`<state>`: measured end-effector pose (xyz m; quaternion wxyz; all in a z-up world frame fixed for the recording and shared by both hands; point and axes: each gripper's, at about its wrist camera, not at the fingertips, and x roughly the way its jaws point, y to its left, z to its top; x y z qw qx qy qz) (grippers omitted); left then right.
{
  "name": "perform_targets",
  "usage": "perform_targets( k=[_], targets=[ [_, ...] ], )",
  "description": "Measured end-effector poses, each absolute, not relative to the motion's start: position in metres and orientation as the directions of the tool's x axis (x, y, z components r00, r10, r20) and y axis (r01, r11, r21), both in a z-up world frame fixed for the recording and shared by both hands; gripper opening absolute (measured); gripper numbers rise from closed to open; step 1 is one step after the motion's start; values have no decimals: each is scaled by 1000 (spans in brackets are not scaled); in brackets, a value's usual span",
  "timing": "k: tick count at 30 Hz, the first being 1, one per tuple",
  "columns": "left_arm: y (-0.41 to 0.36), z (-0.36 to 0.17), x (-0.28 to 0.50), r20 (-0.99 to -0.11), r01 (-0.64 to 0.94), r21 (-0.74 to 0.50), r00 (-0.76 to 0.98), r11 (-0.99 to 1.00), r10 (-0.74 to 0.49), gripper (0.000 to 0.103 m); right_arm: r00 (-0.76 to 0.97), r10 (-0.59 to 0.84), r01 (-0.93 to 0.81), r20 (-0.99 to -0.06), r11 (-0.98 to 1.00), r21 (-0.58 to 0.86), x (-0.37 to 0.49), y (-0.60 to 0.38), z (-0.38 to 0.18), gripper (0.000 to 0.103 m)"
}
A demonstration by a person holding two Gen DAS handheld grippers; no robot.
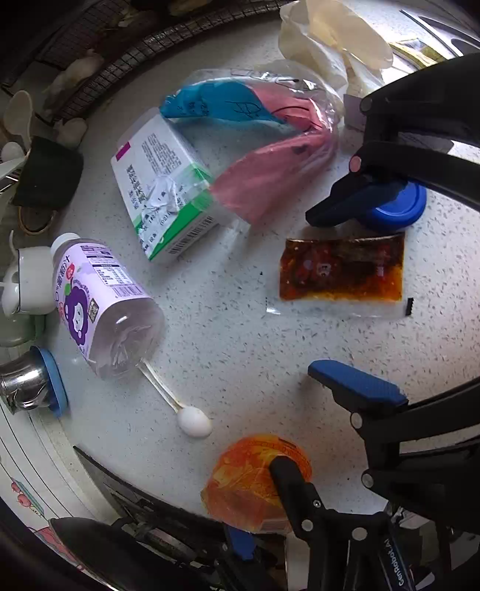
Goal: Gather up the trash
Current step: 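Grasp the red sauce packet with the right tool while the left tool holds the cup, then carry the sauce packet down to the red bin with the right tool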
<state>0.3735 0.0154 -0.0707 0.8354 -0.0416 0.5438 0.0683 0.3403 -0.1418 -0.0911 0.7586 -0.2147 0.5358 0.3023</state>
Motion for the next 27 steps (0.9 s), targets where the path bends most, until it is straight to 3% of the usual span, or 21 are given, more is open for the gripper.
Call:
perform_targets(
  k=[3,5,8,14,27],
  targets=[
    [17,-69,374,-913,-167,0,402,986,68,60,263,226,-696,-938,717,-22,339,-140,-94,64],
    [17,-69,371,-913,-171,-11,404,985,60,60,272,235,-700,-933,714,-24,341,-143,-91,30],
    [17,-69,364,-912,-178,-33,408,983,44,60,221,254,-704,-942,710,26,338,-146,-89,12],
    [15,-57,340,-901,-160,-39,433,986,35,60,246,276,-684,-929,729,35,316,-149,-71,7],
    [40,-37,233,-884,-147,-54,467,988,22,60,270,295,-636,-917,769,60,205,-148,-40,6]
  ],
)
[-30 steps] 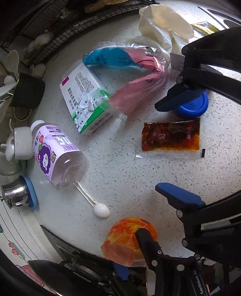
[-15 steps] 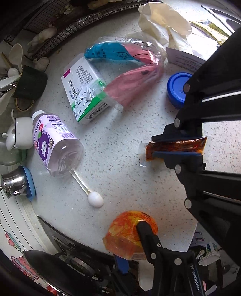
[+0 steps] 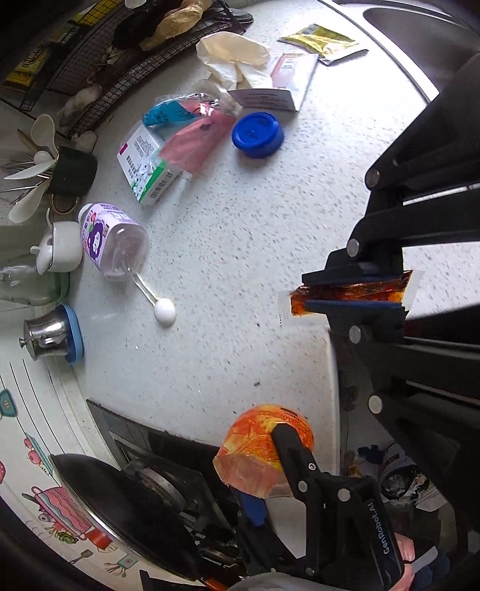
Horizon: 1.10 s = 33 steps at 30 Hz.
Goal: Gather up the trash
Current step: 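Carry the sauce packet down to the red bin with the right tool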
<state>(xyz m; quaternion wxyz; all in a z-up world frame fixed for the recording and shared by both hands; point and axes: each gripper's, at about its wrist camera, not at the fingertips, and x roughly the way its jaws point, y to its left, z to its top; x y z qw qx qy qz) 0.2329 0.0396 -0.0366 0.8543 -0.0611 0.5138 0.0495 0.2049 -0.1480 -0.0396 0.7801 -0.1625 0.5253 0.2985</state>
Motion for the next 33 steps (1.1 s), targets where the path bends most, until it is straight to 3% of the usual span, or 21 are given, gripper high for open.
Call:
perform_targets(
  k=[8,18,33],
  targets=[
    [57,-42,152,-891,-151,-63,454,986,12,60,284,299,-640,-911,766,52,127,-133,-37,6],
    [59,-75,84,-912,-156,-102,409,982,-30,60,235,273,-615,-933,785,74,57,-134,-74,6],
    [54,-251,47,-964,-165,-169,234,972,-128,60,134,193,-578,-972,812,81,20,-138,-237,6]
  ],
)
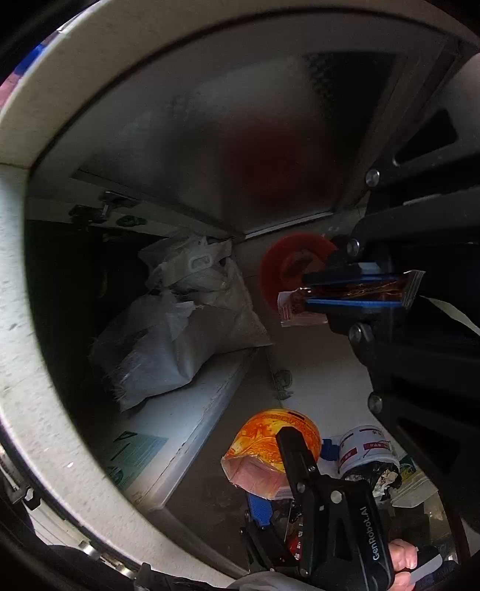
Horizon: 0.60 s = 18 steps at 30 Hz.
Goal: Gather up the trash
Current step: 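Carry the sauce packet down to the red bin with the right tool, then open the right tool to drop the sauce packet while the left tool releases the orange cup into the bin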
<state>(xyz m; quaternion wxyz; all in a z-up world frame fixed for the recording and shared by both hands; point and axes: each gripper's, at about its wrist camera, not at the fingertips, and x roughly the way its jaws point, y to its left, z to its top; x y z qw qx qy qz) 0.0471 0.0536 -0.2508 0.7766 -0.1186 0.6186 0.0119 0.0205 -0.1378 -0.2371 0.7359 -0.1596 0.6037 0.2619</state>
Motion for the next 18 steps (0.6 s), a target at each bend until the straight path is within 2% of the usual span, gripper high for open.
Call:
perform_targets(
  k=[4,13,18],
  targets=[
    [46,-300,58,-973,-124,-155,193,980,-129,60,111,181,-556,-977,826,90,26,-147,-288,6],
    [24,-436,80,-972,-54,-206,126,977,-198,60,89,142,-523,-986,849,75,48,-166,-407,6],
    [17,-497,88,-965,-77,-253,96,964,-246,60,76,144,-499,-987,862,87,58,-175,-462,6]
  ],
)
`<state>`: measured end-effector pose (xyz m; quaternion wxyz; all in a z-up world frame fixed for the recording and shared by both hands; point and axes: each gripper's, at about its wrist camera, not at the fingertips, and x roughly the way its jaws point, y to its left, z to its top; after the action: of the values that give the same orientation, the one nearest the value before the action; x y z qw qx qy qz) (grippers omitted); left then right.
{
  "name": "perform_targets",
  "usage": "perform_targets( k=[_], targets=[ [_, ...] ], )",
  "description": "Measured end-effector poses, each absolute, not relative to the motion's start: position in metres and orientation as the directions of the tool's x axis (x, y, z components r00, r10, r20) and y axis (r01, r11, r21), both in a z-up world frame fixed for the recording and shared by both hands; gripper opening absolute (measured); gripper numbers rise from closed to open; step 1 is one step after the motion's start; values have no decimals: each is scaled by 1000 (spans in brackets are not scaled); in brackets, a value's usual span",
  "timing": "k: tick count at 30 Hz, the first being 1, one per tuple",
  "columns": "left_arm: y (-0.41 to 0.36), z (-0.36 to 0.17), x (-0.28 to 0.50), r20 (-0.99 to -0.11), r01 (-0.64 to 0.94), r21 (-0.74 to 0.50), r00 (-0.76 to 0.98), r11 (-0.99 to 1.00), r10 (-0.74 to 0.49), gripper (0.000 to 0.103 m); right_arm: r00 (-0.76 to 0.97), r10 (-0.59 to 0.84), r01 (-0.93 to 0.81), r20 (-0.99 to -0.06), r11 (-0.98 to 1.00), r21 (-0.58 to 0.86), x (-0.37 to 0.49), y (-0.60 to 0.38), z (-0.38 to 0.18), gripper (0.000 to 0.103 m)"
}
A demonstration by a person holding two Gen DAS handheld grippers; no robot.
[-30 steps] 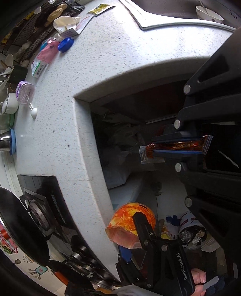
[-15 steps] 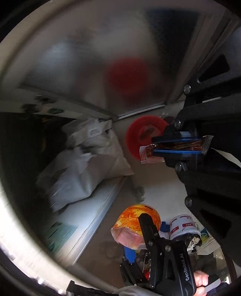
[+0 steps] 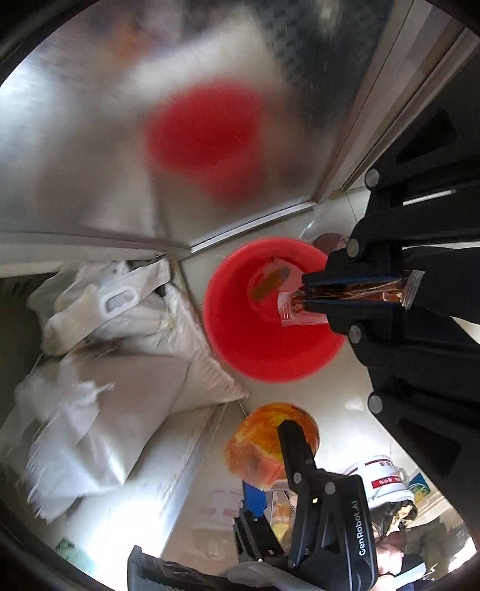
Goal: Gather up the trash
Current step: 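Open the right tool to drop the sauce packet while the left tool releases the orange cup into the bin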
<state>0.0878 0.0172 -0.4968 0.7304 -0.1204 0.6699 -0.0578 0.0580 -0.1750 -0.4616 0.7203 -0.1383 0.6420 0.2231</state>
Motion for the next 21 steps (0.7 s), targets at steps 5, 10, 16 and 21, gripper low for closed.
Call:
perform_targets(
  k=[5,10,16,21],
  targets=[
    [10,-536,94,-956,-91,-287,85,954,-279,60,52,146,-475,-988,874,104,65,-183,-501,6],
    [3,-562,103,-946,-95,-320,85,943,-312,62,44,137,-463,-990,881,101,70,-190,-519,6],
    [0,-575,109,-942,-85,-336,54,938,-333,82,36,121,-448,-992,889,92,73,-196,-528,6],
    [3,-572,105,-953,-83,-302,46,950,-300,83,33,118,-465,-992,881,89,71,-194,-529,6]
  ],
)
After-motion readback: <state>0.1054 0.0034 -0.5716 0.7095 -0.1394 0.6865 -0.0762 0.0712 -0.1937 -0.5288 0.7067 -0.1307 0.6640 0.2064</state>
